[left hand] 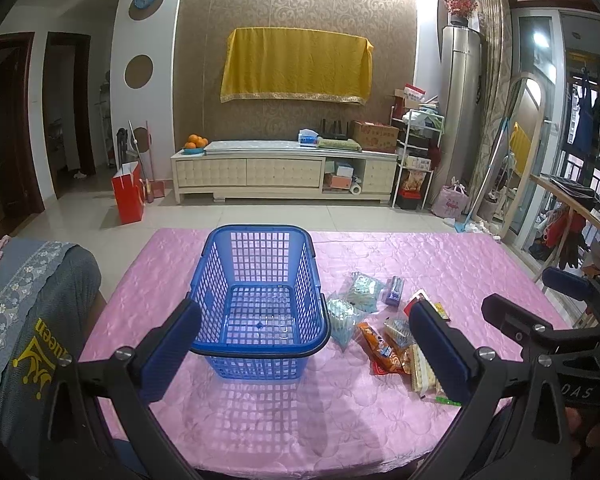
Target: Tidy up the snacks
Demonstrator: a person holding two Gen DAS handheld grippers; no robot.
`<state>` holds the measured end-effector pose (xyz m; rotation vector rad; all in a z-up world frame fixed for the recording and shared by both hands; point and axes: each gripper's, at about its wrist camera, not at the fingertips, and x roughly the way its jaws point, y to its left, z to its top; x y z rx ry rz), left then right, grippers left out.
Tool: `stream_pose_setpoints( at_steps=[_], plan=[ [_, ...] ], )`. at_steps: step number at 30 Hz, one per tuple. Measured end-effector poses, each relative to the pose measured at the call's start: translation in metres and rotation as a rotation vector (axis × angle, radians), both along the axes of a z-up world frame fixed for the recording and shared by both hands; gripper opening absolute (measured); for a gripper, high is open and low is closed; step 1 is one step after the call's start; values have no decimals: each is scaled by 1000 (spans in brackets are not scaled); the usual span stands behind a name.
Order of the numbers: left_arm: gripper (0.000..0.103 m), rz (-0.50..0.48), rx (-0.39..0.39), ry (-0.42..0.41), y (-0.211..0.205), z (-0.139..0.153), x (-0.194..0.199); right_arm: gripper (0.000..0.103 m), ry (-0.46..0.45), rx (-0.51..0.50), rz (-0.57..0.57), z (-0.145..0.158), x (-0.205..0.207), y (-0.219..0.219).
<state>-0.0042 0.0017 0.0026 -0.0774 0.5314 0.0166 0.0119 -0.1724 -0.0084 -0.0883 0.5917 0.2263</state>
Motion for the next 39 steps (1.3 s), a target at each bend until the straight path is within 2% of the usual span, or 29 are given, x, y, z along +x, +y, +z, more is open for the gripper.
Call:
stream_pose_setpoints(
  at_steps=[39],
  plan=[
    [103, 3, 3, 18, 0, -7, 2, 103, 2, -16, -1, -10, -3, 1]
  ],
)
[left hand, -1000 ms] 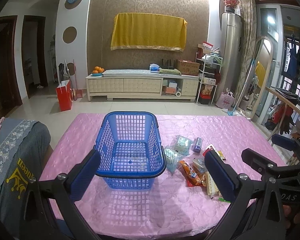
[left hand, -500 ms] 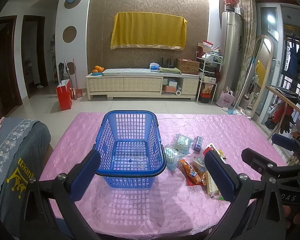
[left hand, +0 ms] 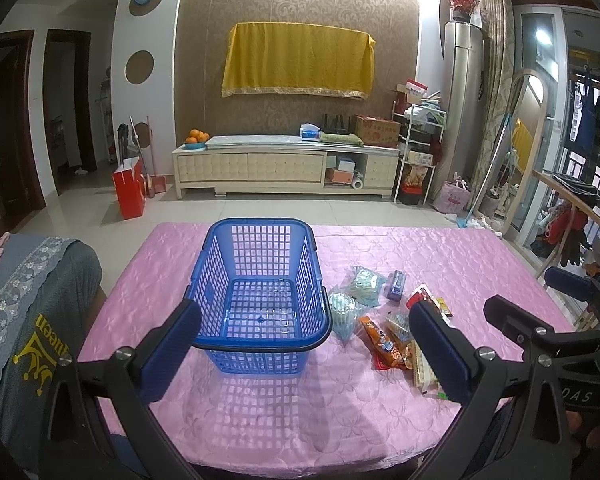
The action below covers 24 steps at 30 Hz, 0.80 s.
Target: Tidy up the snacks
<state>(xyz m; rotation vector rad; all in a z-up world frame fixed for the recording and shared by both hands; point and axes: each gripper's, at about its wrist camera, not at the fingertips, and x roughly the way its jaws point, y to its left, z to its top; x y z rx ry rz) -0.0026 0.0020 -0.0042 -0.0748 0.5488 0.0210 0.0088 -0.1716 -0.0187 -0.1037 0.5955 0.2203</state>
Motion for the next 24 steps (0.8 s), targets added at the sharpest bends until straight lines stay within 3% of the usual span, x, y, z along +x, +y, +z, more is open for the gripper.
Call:
stream_pose_setpoints(
  at_steps=[24],
  plan=[
    [103, -3, -9, 12, -2, 2, 0, 103, 18, -1, 3, -3, 1, 0]
  ],
)
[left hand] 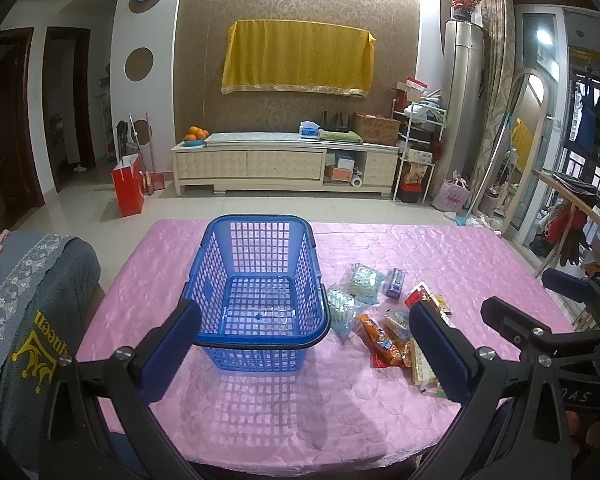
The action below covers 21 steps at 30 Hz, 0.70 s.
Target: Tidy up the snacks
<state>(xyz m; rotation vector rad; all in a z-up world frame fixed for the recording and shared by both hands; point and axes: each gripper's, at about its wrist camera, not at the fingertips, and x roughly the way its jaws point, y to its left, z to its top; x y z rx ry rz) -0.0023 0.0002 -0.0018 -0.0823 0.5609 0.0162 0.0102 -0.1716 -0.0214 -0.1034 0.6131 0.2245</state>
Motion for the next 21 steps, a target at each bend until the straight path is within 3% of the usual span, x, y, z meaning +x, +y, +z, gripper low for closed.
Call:
stream_pose_setpoints(
  at_steps=[15, 21],
  plan=[
    [103, -88, 32, 14, -37, 3, 30, 103, -43, -54, -7, 7, 11, -22],
    [103, -129, 22, 101, -67, -20, 57, 103, 35, -83, 7, -10, 35, -49]
  ],
)
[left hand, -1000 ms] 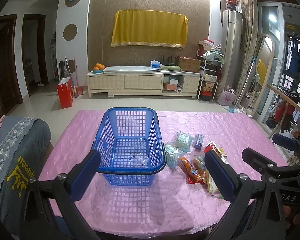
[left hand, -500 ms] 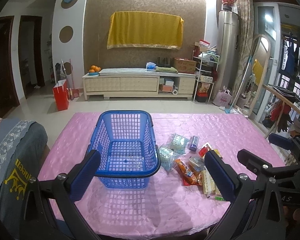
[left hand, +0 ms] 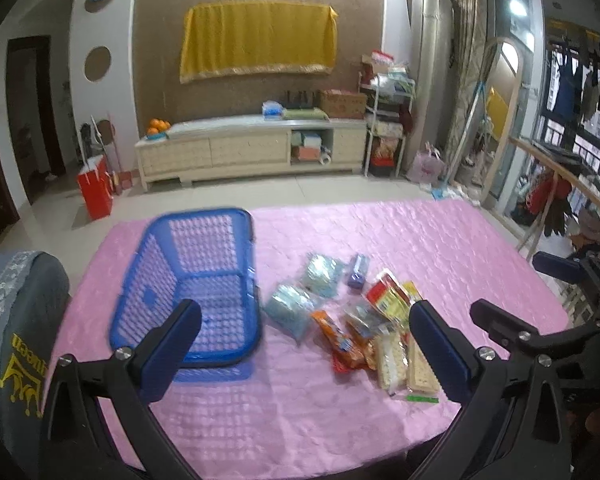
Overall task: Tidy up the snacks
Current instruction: 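Grasp a cracker pack with the right tool while the left tool grasps another cracker pack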
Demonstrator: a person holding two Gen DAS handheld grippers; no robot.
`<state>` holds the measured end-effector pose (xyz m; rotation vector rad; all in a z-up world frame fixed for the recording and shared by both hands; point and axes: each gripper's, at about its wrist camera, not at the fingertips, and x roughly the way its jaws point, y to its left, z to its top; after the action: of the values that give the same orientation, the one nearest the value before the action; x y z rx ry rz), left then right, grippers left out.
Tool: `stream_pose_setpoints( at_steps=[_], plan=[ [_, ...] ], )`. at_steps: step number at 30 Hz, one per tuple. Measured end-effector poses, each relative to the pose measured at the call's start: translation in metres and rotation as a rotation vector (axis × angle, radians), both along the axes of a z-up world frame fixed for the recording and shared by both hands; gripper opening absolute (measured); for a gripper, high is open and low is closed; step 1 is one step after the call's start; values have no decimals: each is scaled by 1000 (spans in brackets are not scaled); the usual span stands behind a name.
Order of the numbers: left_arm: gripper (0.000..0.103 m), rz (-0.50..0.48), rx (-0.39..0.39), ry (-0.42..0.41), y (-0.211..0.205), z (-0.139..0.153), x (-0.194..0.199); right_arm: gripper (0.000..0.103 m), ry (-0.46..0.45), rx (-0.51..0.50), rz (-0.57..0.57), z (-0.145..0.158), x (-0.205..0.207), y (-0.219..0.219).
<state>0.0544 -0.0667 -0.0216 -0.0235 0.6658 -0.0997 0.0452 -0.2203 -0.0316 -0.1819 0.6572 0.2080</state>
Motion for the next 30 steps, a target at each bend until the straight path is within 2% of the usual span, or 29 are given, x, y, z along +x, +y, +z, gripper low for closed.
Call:
stream_pose_setpoints(
  at_steps=[3, 7, 9, 13, 17, 22, 26, 29, 30],
  plan=[
    [103, -9, -2, 67, -11, -24, 9, 103, 68, -15, -19, -18, 13, -14],
    [103, -10, 8, 158, -24, -57, 20, 103, 177, -71, -46, -61, 32, -29],
    [103, -9, 7, 199, -29, -71, 24, 103, 242, -68, -45, -79, 37, -37],
    [103, -16, 21, 264, -38, -96, 32, 103, 375, 39, -55, -119, 52, -55],
    [103, -30, 34, 295, -44, -111, 41, 103, 514, 247, -93, -149, 67, -74],
    [103, -31, 28, 344, -45, -134, 57, 103, 597, 314, -134, -174, 83, -80],
    [103, -48, 19, 368, -44, -147, 65, 101, 631, 281, -141, -186, 94, -73],
    [103, -62, 19, 375, -44, -151, 69, 94, 672, 287, -140, -200, 101, -68],
    [103, -66, 17, 376, -43, -152, 70, 88, 655, 264, -137, -199, 102, -65]
  ],
)
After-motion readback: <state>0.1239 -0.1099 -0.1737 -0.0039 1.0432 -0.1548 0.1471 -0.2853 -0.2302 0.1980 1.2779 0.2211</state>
